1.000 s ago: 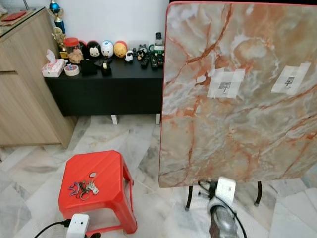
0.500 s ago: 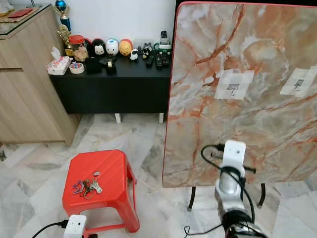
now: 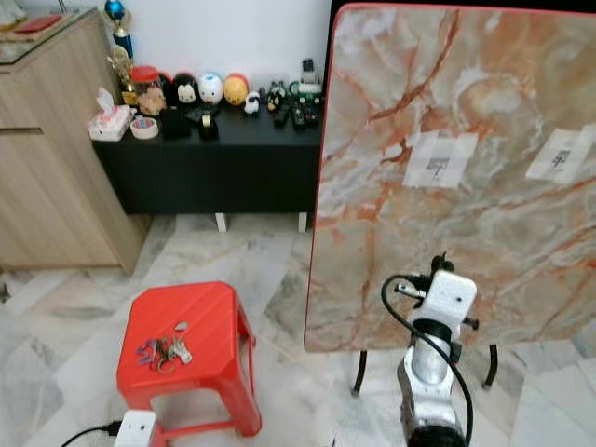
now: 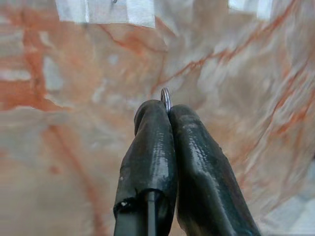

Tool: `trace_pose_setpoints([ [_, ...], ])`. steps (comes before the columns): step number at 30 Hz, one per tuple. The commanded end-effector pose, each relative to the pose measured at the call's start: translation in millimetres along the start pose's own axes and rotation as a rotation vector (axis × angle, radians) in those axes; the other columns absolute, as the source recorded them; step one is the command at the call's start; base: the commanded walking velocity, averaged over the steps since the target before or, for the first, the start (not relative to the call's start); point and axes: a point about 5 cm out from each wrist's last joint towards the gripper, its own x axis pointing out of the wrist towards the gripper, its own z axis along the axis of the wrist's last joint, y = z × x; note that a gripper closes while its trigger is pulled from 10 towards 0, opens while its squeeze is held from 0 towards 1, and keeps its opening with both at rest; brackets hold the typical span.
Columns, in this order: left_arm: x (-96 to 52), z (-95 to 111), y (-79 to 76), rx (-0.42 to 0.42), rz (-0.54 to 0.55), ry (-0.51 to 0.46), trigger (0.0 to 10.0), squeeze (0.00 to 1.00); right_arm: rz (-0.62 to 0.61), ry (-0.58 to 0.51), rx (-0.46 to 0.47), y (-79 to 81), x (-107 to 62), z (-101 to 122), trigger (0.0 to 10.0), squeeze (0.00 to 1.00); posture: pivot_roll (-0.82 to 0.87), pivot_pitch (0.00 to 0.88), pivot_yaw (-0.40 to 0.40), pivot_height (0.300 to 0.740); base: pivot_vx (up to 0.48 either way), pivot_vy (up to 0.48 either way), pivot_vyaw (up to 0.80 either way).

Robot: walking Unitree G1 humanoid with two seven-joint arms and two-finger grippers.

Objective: Hang keys on a hook

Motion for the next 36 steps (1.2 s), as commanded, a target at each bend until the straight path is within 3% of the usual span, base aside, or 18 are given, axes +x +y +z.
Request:
trace_pose_setpoints([
  [1,-1.9,-7,1.7,0.005,0.007,0.021,10.0,0.0,0.028,-0.021,0.013,2.3,-0.3,7,10.0,0.0,-0.03,0.0,-0.067,0.74,0.0,0.0,0.0],
  [9,-1.8,-6,7.3,-0.004,0.015,0.03,10.0,0.0,0.077,-0.012,-0.001,5.2,-18.3,8,10.0,0.0,-0.02,0.0,-0.07,0.74,0.0,0.0,0.0],
  [16,-0.9,-3,7.0,-0.013,0.008,0.025,10.0,0.0,0.072,0.01,0.011,3.3,-18.5,12,10.0,0.0,-0.02,0.0,-0.067,0.74,0.0,0.0,0.0],
  [27,0.3,0,4.4,-0.008,0.004,0.013,10.0,0.0,0.073,0.019,0.019,6.1,-17.4,15,10.0,0.0,-0.02,0.0,-0.066,0.74,0.264,0.0,0.0],
  [36,0.1,0,4.8,-0.009,0.003,0.01,10.0,0.0,0.037,0.082,0.01,-3.2,-25.6,1,10.0,0.0,-0.02,0.0,-0.068,0.74,0.301,0.0,0.0],
])
